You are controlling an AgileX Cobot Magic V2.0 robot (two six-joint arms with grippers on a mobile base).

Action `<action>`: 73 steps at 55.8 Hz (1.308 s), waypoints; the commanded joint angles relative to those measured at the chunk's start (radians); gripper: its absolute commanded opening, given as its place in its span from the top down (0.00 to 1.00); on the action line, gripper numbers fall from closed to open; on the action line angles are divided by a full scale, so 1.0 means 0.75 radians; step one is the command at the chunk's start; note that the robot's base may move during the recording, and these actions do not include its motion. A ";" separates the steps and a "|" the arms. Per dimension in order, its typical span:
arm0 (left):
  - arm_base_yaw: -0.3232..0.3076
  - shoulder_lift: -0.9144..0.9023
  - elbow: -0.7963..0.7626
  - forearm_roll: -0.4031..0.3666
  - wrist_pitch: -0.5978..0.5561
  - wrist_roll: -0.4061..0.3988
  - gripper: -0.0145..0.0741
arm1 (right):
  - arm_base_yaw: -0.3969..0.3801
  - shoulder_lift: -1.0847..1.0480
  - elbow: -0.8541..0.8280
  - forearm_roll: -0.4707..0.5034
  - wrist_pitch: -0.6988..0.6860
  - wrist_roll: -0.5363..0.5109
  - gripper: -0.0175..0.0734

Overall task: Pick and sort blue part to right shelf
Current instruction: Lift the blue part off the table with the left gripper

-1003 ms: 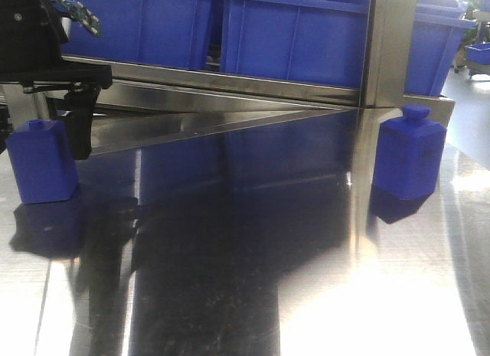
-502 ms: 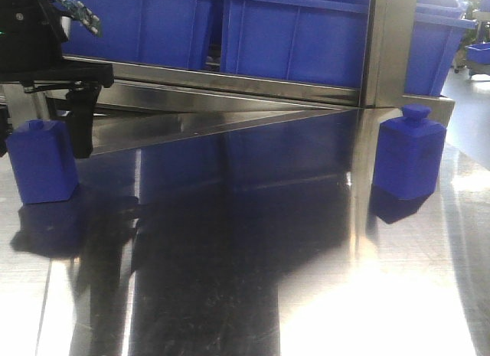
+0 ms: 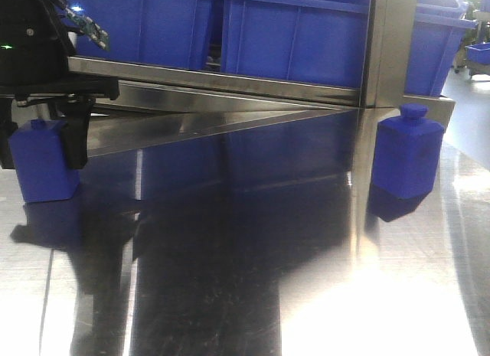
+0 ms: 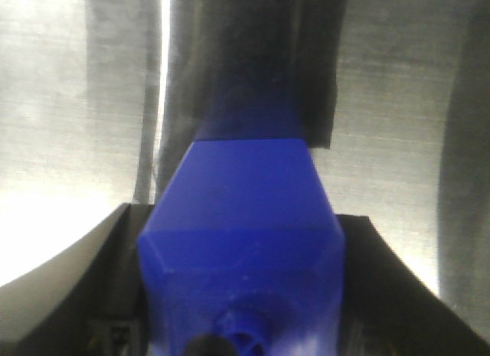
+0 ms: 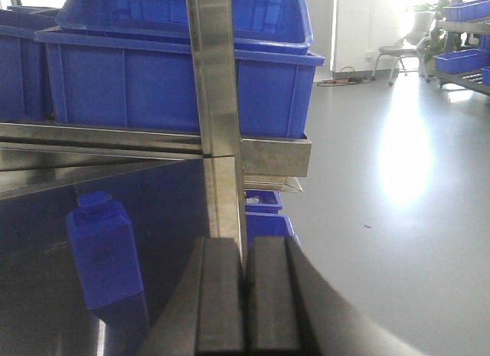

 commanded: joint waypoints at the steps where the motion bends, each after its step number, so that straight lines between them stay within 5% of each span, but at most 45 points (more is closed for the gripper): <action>1: 0.003 -0.059 -0.072 0.004 0.067 0.007 0.56 | -0.006 -0.022 -0.010 0.002 -0.113 -0.011 0.77; 14: -0.005 -0.185 -0.114 0.027 0.056 0.077 0.69 | -0.006 -0.022 -0.010 0.002 -0.113 -0.011 0.77; 33: -0.078 -0.572 -0.101 0.314 0.023 0.103 0.70 | -0.006 -0.022 -0.010 0.002 -0.113 -0.011 0.77; 50: -0.141 -0.879 0.188 0.284 -0.151 0.108 0.70 | -0.006 -0.022 -0.010 0.002 -0.113 -0.011 0.77; 73: -0.141 -1.024 0.680 0.055 -0.416 0.108 0.69 | -0.006 -0.022 -0.010 0.002 -0.113 -0.011 0.77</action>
